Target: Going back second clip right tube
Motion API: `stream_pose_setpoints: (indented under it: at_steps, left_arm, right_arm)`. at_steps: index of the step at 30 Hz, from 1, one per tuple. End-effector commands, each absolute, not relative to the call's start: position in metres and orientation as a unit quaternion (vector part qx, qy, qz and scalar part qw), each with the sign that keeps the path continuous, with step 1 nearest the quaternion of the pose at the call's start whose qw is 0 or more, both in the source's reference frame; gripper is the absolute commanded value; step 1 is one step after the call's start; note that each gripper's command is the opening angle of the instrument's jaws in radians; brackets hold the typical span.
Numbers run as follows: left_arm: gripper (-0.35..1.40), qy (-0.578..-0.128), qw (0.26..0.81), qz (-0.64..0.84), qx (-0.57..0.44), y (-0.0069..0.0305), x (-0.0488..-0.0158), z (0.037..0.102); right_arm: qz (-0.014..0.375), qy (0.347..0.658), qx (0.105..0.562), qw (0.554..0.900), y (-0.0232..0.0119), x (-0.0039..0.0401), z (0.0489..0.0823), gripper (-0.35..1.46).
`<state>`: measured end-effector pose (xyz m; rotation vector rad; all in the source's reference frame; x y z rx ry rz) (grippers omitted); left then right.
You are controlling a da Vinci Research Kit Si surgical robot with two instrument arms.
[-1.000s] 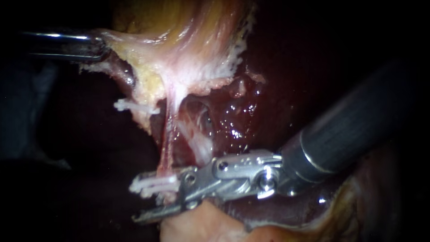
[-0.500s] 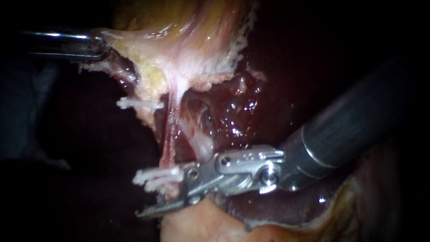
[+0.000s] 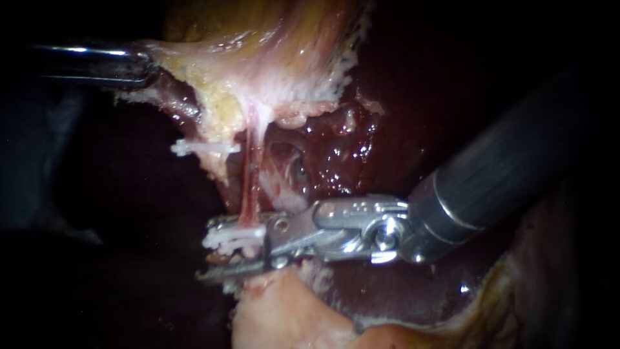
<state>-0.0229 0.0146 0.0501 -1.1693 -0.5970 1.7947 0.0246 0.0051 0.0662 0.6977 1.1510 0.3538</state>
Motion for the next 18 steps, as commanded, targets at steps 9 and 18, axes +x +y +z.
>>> stream_pose_setpoints:
  at_steps: [9,18]
  left_arm:
    - [-0.35,-0.241,0.443,0.724,-0.471,0.0146,-0.0229,0.0501]
    - [-0.35,-0.240,0.444,0.724,-0.471,0.0145,-0.0228,0.0501]
  right_arm:
    - [0.174,0.530,0.315,0.768,0.0065,0.0232,0.0662,0.48]
    - [0.176,0.537,0.251,0.785,0.0072,0.0193,0.0654,0.50]
